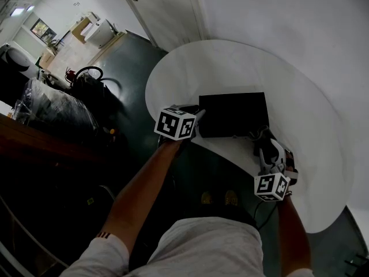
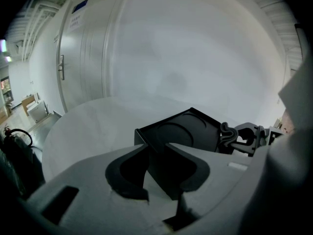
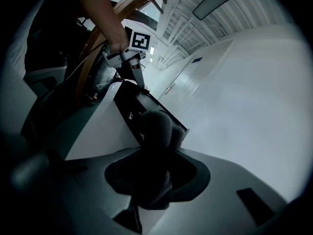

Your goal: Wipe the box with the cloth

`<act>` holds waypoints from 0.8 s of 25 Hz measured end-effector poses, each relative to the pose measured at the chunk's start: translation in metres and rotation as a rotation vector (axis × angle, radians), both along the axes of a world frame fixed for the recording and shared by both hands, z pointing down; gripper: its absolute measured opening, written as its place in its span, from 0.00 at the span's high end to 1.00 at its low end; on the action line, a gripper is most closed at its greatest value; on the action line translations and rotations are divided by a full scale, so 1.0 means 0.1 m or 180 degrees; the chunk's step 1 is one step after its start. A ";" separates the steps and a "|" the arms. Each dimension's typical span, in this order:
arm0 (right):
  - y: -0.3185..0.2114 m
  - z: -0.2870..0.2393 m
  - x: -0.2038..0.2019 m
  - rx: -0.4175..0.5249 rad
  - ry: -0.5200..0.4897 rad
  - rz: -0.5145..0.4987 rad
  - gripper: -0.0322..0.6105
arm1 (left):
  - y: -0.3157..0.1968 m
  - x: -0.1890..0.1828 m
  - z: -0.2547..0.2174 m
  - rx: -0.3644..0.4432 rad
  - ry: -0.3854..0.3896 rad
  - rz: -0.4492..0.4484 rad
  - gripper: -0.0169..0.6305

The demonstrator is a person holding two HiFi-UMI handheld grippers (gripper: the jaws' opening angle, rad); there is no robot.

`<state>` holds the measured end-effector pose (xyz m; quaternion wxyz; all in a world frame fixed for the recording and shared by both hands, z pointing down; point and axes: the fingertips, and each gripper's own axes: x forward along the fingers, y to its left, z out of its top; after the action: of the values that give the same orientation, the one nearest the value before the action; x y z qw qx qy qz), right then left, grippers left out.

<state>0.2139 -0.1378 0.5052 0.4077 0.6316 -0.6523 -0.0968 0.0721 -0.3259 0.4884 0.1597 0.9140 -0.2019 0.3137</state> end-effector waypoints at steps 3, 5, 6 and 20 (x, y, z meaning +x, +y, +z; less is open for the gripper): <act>0.00 -0.11 -0.06 0.0108 -0.0146 -0.0013 0.79 | 0.00 0.00 -0.02 0.0075 -0.0023 0.0002 0.81; -0.01 -0.20 -0.13 0.0188 -0.0247 -0.0032 0.79 | 0.02 -0.01 -0.03 0.0119 -0.0052 0.0016 0.81; -0.01 -0.25 -0.16 0.0228 -0.0304 -0.0036 0.79 | 0.03 -0.02 -0.04 0.0139 -0.0065 0.0026 0.81; -0.31 -1.02 -0.33 0.0635 -0.1409 -0.0099 0.79 | 0.23 -0.13 -0.66 0.0521 0.0447 0.0019 0.81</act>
<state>0.1808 -0.1689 0.4034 0.1888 0.6645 -0.7226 -0.0263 0.0586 -0.3032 0.4220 0.0974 0.9443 -0.2124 0.2318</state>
